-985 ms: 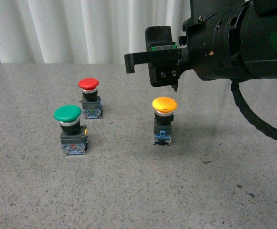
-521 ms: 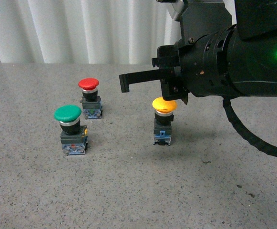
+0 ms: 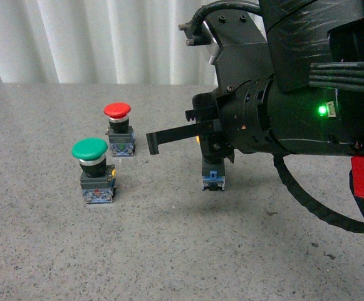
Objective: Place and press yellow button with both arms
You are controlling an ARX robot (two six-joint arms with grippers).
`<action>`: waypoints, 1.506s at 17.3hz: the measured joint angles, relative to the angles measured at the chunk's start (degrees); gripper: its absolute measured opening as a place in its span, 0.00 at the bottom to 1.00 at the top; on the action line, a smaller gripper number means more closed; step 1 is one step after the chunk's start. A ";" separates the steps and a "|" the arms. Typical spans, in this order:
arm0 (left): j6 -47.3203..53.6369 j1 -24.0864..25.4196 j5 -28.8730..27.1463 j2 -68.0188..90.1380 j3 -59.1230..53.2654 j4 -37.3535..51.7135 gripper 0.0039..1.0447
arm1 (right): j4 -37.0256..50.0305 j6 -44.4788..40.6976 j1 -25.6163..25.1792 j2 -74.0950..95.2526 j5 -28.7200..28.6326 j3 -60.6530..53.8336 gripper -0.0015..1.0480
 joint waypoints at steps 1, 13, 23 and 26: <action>-0.02 0.00 0.00 0.00 0.00 0.02 0.94 | -0.24 -0.11 0.00 0.02 0.00 0.04 0.02; 0.00 -0.02 -0.02 0.00 0.00 0.02 0.94 | 2.34 0.44 -0.79 -1.09 -1.38 -0.83 0.02; 0.00 0.00 0.00 0.00 0.00 0.00 0.94 | 13.25 12.87 -1.81 -22.82 -5.86 -10.53 0.02; 0.00 -0.02 0.00 0.00 0.00 0.00 0.94 | 0.87 14.67 -1.97 -48.81 -4.20 -26.05 0.02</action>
